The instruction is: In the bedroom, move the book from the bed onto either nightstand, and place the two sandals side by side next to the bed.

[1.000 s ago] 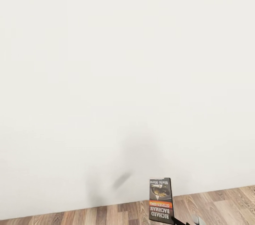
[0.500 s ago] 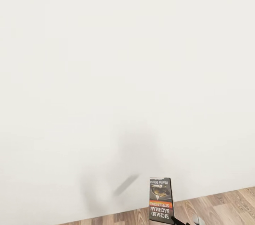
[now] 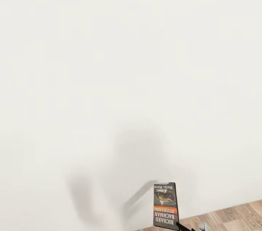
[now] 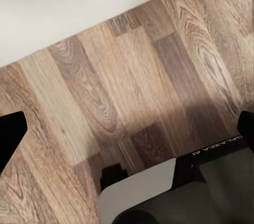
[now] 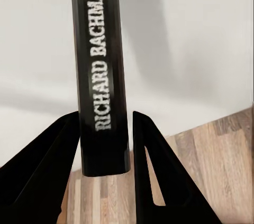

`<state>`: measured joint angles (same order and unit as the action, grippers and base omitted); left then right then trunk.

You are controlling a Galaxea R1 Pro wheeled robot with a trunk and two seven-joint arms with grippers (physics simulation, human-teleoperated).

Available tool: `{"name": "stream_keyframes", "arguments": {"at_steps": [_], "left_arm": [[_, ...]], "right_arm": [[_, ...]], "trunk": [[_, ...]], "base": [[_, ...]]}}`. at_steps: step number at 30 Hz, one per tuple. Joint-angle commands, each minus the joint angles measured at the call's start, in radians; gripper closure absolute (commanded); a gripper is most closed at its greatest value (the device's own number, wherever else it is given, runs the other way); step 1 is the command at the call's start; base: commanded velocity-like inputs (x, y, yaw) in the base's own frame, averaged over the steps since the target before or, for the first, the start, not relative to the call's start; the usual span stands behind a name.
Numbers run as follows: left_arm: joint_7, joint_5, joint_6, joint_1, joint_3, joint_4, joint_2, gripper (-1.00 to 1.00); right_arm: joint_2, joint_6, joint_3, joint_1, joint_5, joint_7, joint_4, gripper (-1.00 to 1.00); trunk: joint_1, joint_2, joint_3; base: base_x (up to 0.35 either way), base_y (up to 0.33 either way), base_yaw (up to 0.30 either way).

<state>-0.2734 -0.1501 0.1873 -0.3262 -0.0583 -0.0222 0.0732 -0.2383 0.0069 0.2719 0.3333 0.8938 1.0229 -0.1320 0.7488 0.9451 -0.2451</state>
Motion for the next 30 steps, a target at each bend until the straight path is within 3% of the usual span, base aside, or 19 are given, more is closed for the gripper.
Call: {"name": "stream_keyframes", "arguments": {"at_steps": [1,16,24,30], "left_arm": [[0.000,-0.005,0.006,-0.001,-0.005,0.000,0.000,-1.00],[0.000,-0.005,0.006,-0.001,-0.005,0.001,0.000,-1.00],[0.000,-0.005,0.006,-0.001,-0.006,0.000,0.000,-1.00],[0.000,-0.005,0.006,-0.001,-0.005,0.001,0.000,-1.00]], "right_arm": [[-0.001,-0.001,0.006,0.001,0.010,0.002,0.000,1.00],[-0.002,-0.022,0.006,0.001,0.011,0.002,0.000,1.00],[-0.002,-0.022,0.006,0.001,0.011,0.002,0.000,1.00],[-0.003,-0.022,0.006,0.001,0.011,0.002,0.000,1.00]], "trunk": [[0.000,0.001,-0.001],[0.000,0.001,-0.001],[0.000,0.001,-0.001],[0.000,0.001,-0.001]], "base": [[0.055,0.000,-0.239],[0.008,0.000,-0.271],[0.252,0.000,-0.275],[0.057,0.000,-0.275]]}}
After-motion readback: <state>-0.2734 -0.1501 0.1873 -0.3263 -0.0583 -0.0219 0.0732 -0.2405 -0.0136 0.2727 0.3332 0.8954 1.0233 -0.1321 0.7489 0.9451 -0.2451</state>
